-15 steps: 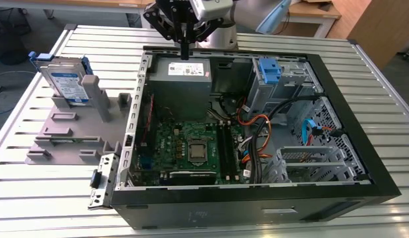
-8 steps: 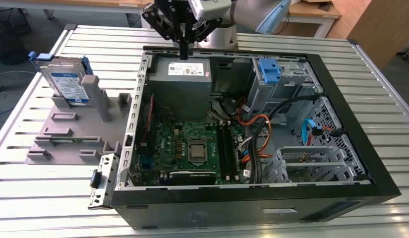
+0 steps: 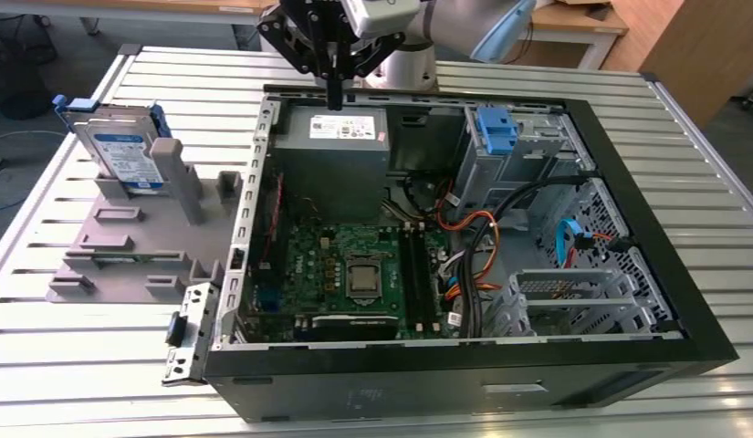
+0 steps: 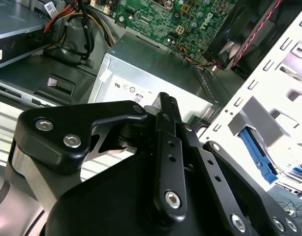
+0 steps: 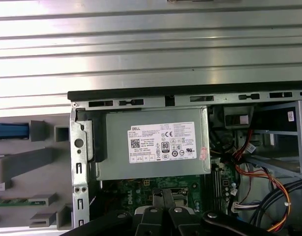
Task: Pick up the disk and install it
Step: 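Reach for the disk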
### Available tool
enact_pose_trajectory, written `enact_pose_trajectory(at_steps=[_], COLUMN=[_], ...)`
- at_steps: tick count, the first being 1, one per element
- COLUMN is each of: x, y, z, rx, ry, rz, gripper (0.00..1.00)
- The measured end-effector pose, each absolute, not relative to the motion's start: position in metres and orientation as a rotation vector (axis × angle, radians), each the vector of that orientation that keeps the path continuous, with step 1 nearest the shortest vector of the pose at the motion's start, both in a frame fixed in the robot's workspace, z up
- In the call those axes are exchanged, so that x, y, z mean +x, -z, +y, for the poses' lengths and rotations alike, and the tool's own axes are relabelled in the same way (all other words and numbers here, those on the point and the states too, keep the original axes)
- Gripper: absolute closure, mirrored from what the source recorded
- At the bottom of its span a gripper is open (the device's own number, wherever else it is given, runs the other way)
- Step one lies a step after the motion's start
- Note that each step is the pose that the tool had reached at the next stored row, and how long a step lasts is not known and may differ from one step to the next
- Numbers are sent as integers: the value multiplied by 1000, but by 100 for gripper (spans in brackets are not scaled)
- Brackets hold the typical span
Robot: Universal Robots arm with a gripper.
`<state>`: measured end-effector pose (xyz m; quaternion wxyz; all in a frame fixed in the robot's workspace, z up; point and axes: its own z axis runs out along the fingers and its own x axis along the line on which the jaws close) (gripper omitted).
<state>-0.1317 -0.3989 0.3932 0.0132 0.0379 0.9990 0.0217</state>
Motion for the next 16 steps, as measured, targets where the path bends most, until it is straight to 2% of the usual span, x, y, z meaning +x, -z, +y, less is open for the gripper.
enact_pose_trajectory(at_steps=[16], x=[-136], y=[-393], z=[-399], rx=[118], ry=[-68], rz=[3112], gripper=[89])
